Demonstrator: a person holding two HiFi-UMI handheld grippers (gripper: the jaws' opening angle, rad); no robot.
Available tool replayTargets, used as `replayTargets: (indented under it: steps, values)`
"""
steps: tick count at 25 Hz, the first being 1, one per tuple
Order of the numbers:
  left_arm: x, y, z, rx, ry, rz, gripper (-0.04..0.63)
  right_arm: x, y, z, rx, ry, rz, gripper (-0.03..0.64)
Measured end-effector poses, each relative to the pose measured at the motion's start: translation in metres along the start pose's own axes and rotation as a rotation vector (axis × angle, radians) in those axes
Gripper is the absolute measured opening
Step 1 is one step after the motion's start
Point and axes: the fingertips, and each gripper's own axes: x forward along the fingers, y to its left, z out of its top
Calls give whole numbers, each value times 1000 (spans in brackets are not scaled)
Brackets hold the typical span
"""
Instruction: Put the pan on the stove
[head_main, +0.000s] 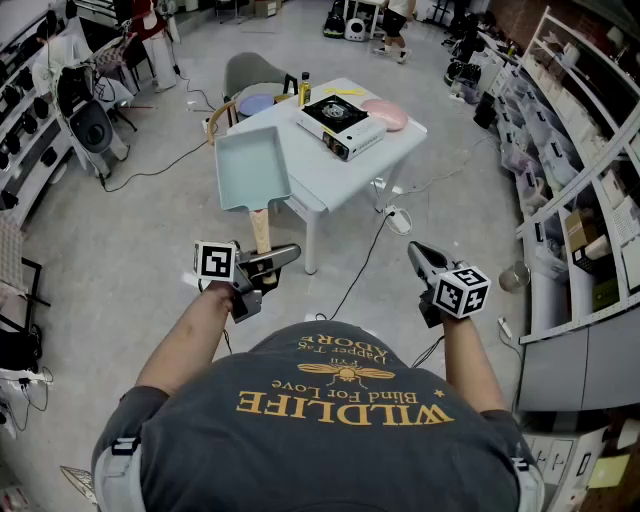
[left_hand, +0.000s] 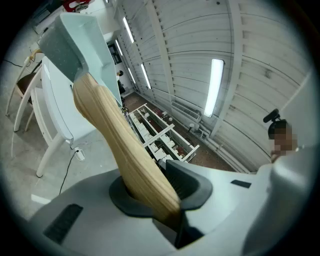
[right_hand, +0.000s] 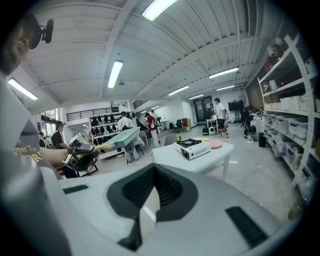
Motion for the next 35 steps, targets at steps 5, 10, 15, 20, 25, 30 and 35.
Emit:
replayTargets:
  steps: [5, 10, 15, 20, 25, 30, 35]
  values:
    - [5, -2, -2, -51, -11, -14, 86, 1, -2, 0, -4, 2, 4, 0]
    - [6, 0, -4, -47, -7, -4, 86, 0, -3, -1, -7, 1, 7, 0]
    - [6, -1, -3, -55, -8, -11, 87, 1, -4, -1, 0, 4, 3, 0]
    - [8, -2, -5, -63, -4, -10, 87, 0, -4, -3, 8, 3, 2, 0]
    - [17, -3, -3, -33, 5, -2, 87, -6, -14, 0, 14, -10, 7, 0]
    - [37, -3, -1, -50, -10, -18, 89, -13, -34, 1, 14, -20, 10, 0]
    - [63, -8, 0, -51, -13, -17, 87, -20, -57, 5, 9, -30, 29, 0]
